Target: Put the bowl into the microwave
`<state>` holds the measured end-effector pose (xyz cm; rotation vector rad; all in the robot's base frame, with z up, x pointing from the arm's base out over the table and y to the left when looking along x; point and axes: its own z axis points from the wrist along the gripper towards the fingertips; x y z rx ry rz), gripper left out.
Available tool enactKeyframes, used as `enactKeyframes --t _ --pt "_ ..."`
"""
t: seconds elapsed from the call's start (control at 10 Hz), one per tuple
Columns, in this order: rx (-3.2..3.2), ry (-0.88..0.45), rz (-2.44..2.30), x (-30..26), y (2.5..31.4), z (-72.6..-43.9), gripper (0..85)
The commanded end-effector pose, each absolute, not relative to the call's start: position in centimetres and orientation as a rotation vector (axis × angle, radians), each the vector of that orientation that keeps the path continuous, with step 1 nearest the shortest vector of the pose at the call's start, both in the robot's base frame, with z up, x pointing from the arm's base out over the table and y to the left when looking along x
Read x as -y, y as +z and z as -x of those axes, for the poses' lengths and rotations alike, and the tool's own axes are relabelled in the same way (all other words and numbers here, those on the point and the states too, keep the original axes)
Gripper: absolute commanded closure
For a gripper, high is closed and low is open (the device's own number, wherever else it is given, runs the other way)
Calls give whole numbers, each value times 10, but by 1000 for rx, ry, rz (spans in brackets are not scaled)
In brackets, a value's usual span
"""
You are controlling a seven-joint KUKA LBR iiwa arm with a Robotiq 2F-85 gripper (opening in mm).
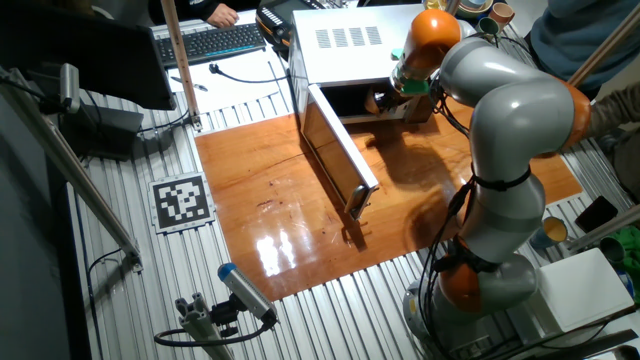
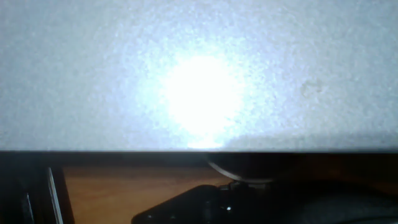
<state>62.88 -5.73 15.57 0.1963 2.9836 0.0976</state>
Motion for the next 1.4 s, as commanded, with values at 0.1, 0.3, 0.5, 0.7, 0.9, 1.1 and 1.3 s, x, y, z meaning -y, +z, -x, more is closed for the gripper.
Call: enactKeyframes --t 0.1,0.3,0.5,0.7,0.9,1.1,1.3 --pt "-2980 101 -203 56 154 -628 850" --pt "-2976 101 -205 55 152 -629 850" --pt "-2971 93 -206 56 151 -630 850" --pt "-2968 90 -204 55 149 -631 850" --pt "-2968 88 -199 56 146 -632 850" --pt "-2967 88 -199 55 143 -633 850" --pt "-2965 86 -199 55 141 -634 850"
